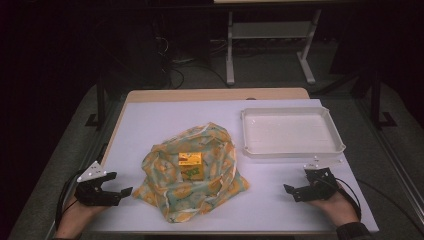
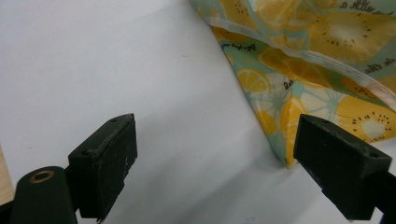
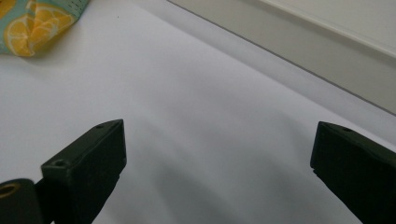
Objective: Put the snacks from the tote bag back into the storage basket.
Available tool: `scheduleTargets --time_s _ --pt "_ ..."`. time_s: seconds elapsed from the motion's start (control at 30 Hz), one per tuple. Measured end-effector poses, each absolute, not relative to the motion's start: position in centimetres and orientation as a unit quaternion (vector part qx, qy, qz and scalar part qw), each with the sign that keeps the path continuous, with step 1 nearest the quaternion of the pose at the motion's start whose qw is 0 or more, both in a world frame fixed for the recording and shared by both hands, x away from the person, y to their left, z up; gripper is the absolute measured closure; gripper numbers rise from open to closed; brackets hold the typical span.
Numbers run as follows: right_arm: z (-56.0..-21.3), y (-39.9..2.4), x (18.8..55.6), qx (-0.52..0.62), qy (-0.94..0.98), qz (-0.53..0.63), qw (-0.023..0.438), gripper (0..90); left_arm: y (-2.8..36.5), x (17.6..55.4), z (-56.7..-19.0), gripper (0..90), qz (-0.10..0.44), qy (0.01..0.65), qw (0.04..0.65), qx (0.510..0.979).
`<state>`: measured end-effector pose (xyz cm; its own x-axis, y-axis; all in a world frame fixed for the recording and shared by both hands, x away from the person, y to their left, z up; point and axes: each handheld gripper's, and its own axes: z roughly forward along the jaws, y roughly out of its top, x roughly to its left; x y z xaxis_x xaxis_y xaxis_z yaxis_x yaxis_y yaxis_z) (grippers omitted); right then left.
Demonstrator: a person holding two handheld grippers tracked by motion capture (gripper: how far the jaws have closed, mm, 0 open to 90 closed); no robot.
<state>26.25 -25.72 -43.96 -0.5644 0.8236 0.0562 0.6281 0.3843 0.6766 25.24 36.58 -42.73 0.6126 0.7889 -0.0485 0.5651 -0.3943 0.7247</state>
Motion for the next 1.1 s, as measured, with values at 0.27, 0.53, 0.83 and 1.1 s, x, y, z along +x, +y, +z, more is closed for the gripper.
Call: scheduleTargets --time_s 0.27,0.53,0.83,1.1 --pt "-44.0 -25.8 26.0 0.433 0.825 0.333 0.142 3.4 36.4 25.2 -42.5 16.3 0.146 0.418 0.375 0.814" --pt "-44.1 -25.6 26.0 0.431 0.827 0.334 0.140 3.4 35.9 25.1 -41.7 21.4 0.137 0.407 0.380 0.819" --pt "-44.2 -25.3 26.1 0.424 0.833 0.328 0.138 3.4 35.2 25.4 -40.6 28.9 0.127 0.393 0.394 0.821" --pt "-44.2 -25.2 26.1 0.419 0.835 0.328 0.139 3.5 34.6 25.7 -39.4 47.3 0.108 0.380 0.403 0.826"
